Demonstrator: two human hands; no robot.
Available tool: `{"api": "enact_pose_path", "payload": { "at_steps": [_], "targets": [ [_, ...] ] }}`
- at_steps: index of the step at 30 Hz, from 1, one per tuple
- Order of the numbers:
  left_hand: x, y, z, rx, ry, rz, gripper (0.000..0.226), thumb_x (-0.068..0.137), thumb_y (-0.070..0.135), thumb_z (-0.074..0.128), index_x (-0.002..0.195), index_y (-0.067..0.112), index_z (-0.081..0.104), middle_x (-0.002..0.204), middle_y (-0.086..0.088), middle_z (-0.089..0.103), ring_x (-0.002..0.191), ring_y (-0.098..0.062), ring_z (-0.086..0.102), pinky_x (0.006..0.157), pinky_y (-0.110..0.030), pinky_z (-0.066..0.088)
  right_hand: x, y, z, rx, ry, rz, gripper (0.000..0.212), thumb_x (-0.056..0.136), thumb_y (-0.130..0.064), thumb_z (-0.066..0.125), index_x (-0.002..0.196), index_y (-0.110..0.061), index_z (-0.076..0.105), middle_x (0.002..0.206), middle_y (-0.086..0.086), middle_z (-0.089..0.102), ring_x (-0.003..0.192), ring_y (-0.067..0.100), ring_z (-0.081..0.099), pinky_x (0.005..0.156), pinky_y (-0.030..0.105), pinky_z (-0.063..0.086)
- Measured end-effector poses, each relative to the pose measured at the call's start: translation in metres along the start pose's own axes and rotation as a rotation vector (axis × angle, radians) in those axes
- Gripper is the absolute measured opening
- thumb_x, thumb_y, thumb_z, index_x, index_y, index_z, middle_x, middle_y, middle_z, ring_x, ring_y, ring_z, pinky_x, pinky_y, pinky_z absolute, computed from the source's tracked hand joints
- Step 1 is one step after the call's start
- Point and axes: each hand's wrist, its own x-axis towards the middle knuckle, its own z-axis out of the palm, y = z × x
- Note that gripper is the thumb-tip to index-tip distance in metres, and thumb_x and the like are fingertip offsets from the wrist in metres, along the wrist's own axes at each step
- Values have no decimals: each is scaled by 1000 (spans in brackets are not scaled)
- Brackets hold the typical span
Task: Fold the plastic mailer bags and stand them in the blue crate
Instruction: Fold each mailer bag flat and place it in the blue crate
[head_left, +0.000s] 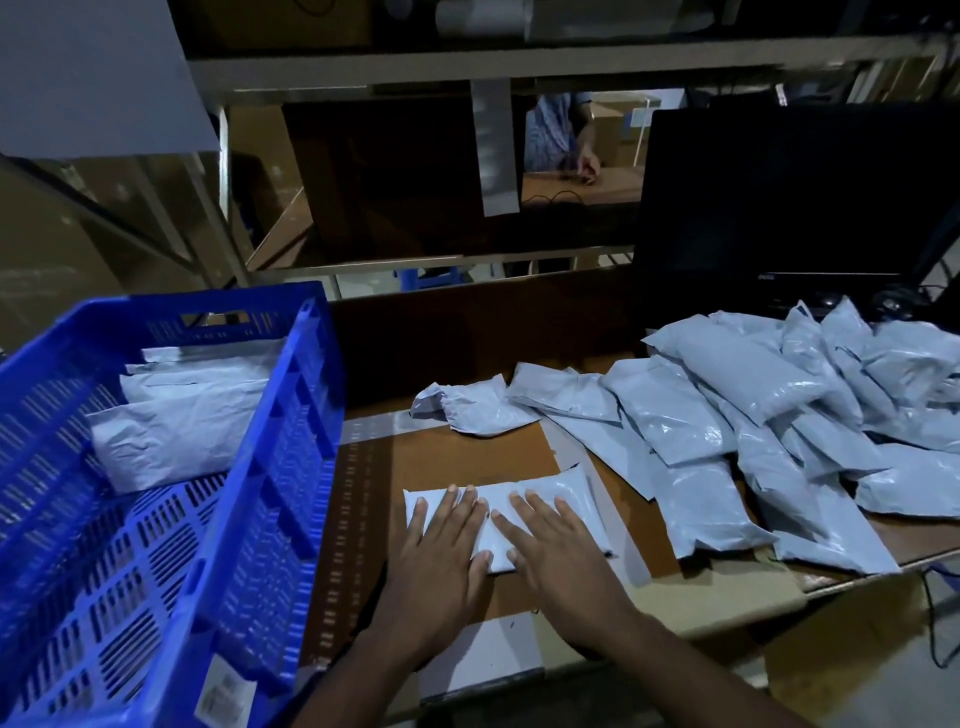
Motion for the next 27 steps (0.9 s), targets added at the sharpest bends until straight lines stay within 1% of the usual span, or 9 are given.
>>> {"api": "enact_pose_path", "payload": {
  "at_steps": [4,6,8,11,15,20,23,25,27],
  "targets": [
    [1,-1,-2,-31,-12,-20,65,103,51,7,163,25,5,169,8,-7,152,-5,-20,124,-41,-11,0,0,-10,58,21,-44,68,96,-50,2,156,-33,27,165,0,22,154,17,13,124,35,-4],
    [10,-6,-7,-99,-51,-23,63,107,49,17,163,25,2,169,10,-8,151,-2,-20,125,-37,-13,8,9,-24,145,-58,-68,56,105,-48,13,159,-33,18,168,-3,9,154,14,3,122,34,-5],
    [9,-6,-13,-228,1,-60,62,108,48,26,163,29,3,168,14,-8,151,2,-17,124,-31,-12,3,14,-34,276,-47,-82,52,108,-43,32,158,-35,20,167,-7,11,154,10,6,123,31,0],
    [-1,-2,-20,-269,155,-157,56,109,41,31,160,33,9,161,21,-3,153,0,-7,127,-31,-1,-6,21,-34,296,121,40,53,106,-42,39,157,-33,26,165,-11,18,152,8,12,125,30,8],
    [-6,-1,-10,-162,4,-138,55,110,31,19,162,18,5,164,10,-8,156,-10,-5,126,-29,-6,-9,30,-14,158,149,57,49,108,-29,38,156,-20,32,163,4,26,153,16,16,120,28,-3],
    [-5,-7,-1,-144,0,-103,57,109,31,14,162,15,2,169,2,-6,155,-9,-7,126,-30,-7,-8,31,1,118,159,52,48,105,-23,46,152,-14,41,159,10,33,150,23,26,122,39,10],
    [-8,-7,3,-118,45,-57,67,101,39,2,161,11,11,164,3,-2,156,-14,5,124,-27,-6,-13,32,3,40,179,24,49,94,-20,67,141,-12,57,148,14,50,139,27,47,115,45,29],
    [-8,-9,4,-121,6,-53,81,89,46,-12,161,14,4,163,6,-8,156,-11,-3,124,-27,-11,-15,32,4,29,182,39,46,94,-23,58,139,-13,59,146,12,53,137,25,49,113,44,32],
    [-4,-12,5,-92,0,-51,83,88,46,-12,161,13,8,165,2,-3,156,-12,0,124,-27,-11,-13,32,2,88,181,42,49,100,-28,41,147,-14,50,154,10,42,145,23,38,119,38,17]
  ]
}}
